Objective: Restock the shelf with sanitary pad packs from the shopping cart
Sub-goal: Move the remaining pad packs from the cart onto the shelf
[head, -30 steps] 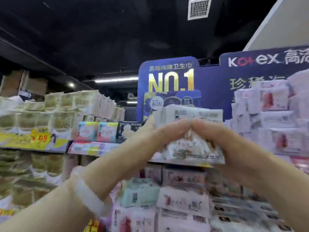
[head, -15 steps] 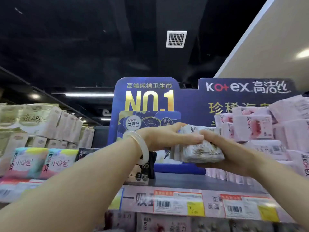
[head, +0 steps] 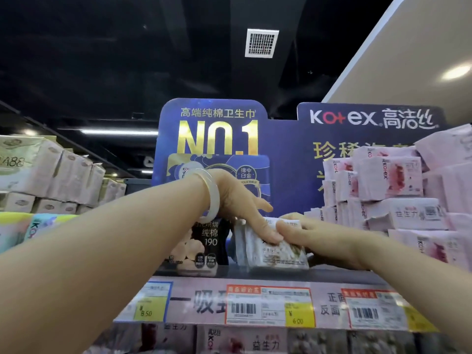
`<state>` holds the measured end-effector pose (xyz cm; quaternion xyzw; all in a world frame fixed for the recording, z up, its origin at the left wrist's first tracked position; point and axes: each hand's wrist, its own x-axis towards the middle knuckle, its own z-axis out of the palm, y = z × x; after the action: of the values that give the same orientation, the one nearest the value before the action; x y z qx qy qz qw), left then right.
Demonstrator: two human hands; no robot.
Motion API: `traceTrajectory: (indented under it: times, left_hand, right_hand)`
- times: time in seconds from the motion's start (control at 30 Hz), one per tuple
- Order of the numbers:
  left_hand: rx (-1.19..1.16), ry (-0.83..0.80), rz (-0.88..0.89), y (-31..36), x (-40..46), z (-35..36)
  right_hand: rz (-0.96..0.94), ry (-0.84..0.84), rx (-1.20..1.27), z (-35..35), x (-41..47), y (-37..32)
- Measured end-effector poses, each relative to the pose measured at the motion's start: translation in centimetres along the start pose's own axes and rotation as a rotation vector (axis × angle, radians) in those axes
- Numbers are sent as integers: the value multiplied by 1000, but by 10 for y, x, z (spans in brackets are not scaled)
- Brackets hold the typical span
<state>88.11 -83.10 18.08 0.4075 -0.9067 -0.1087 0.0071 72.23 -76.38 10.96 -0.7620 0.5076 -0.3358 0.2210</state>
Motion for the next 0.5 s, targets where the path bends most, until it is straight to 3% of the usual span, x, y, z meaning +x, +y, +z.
traceTrajectory:
  times: [0.13, 0.27, 0.4, 0.5]
  left_hand:
    - [45, -272, 67, -6, 2, 3]
    - [-31, -116, -67, -10, -2, -3]
    - [-125, -54, -92, -11, -3, -2]
    - [-64, -37, -119, -11, -8, 0]
  right_hand:
    - [-22, -67, -10, -4, -3, 0]
    - [2, -107, 61, -13, -4, 8]
    - [-3, 18, 80, -8, 0, 13]
    - [-2, 64, -19, 1, 1, 7]
